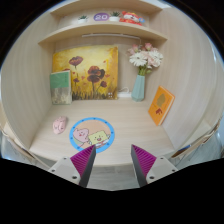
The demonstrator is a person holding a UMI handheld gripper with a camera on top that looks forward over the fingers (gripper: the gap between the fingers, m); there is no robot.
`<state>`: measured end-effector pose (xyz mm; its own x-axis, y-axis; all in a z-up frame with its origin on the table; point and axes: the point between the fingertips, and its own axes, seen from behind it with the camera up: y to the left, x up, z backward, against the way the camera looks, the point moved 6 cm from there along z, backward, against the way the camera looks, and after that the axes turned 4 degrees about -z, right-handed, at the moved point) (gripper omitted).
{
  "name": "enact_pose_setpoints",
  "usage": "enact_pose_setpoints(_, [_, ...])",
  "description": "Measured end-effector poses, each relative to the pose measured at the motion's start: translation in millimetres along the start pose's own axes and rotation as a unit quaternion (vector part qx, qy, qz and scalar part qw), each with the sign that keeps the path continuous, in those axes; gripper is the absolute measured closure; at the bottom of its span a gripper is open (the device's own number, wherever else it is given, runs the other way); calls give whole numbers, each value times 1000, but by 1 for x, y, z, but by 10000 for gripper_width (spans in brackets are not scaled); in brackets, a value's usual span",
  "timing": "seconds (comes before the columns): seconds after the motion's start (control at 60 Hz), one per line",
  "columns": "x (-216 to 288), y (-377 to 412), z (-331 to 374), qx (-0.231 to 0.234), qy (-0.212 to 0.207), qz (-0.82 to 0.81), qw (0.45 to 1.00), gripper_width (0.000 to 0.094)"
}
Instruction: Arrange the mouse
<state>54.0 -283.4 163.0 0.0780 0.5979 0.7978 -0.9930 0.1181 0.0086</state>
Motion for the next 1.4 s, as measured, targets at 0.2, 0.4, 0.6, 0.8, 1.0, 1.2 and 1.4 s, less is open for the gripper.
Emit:
enact_pose_setpoints(0.2, [-65, 112, -32, 62, 71, 6, 996, 239])
enact_pose_setpoints(0.4, [-58, 215, -84, 111, 88, 27, 990, 227])
enact_pose_setpoints(0.6, [-20, 266, -152, 109, 82, 24, 990, 226])
enact_pose_setpoints(0.8, [6, 281, -205, 88, 85, 20, 992, 228])
enact_pose_setpoints(1.0, [5, 284, -235, 75, 105, 33, 991, 315])
enact_pose_setpoints(1.2, [5, 286, -236, 75, 108, 35, 991, 473])
enact_pose_setpoints(1.4, [6, 284, -235, 87, 124, 45, 987, 592])
